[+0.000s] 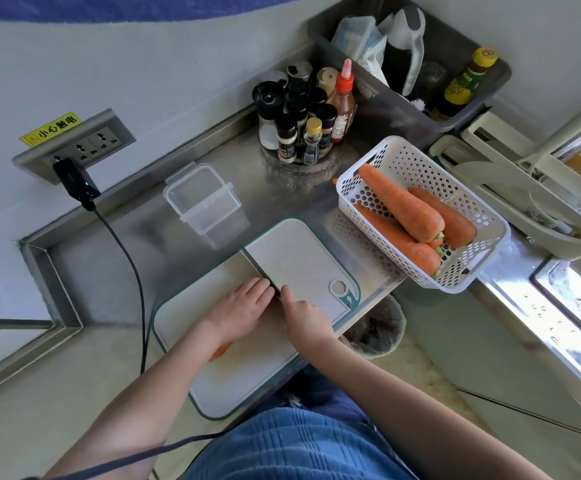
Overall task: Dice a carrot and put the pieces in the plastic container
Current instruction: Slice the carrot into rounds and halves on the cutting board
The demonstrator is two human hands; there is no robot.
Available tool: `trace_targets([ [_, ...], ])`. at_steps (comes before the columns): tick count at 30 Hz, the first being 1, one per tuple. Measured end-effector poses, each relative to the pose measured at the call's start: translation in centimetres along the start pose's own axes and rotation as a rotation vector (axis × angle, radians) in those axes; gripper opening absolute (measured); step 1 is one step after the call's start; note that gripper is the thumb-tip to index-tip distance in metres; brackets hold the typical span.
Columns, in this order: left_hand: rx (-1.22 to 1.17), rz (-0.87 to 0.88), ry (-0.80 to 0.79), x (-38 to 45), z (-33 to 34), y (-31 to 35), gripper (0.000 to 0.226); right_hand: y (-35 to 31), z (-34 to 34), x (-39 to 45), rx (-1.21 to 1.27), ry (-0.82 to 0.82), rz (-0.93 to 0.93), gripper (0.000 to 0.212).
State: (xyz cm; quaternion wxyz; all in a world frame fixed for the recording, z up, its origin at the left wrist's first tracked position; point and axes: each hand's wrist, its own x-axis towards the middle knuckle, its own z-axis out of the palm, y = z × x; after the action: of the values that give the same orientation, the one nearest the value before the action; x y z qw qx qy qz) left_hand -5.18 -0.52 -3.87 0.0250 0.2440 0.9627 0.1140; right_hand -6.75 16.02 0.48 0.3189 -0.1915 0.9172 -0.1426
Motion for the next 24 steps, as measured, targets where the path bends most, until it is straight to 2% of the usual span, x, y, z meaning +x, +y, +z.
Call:
trace_targets([
  [5, 0.019, -0.033, 0.007, 0.1, -0.3, 0.5, 0.060, 0.1, -0.6, 0.3, -0.045, 0.014, -0.029, 0.040],
  [9, 0.053, -0.060, 0.059, -0.2, -0.4, 0.8, 0.037, 2.1, -1.2, -0.7, -0.307, 0.086, -0.096, 0.052],
  [12, 0.075, -0.083, 0.209, -0.6, -0.8, 1.8, 0.018, 3.9, -1.3, -1.6, -0.380, 0.110, -0.118, 0.066],
  [15, 0.025, -0.091, 0.366, 0.6, -2.3, 3.6, 0.017, 5.2, -1.1, -1.8, -0.387, 0.149, -0.119, 0.066],
  [16, 0.001, -0.064, 0.351, 1.4, -2.8, 4.0, 0.020, 5.5, -1.1, -1.7, -0.381, 0.170, -0.110, 0.060],
  [19, -0.054, 0.001, 0.156, 3.4, -3.1, 4.7, 0.028, 5.8, -1.1, -1.9, -0.406, 0.184, -0.104, 0.045],
  [24, -0.080, -0.090, -0.181, 5.2, -2.7, 4.8, 0.053, 6.6, -1.1, -2.0, -0.434, 0.282, -0.127, 0.042],
])
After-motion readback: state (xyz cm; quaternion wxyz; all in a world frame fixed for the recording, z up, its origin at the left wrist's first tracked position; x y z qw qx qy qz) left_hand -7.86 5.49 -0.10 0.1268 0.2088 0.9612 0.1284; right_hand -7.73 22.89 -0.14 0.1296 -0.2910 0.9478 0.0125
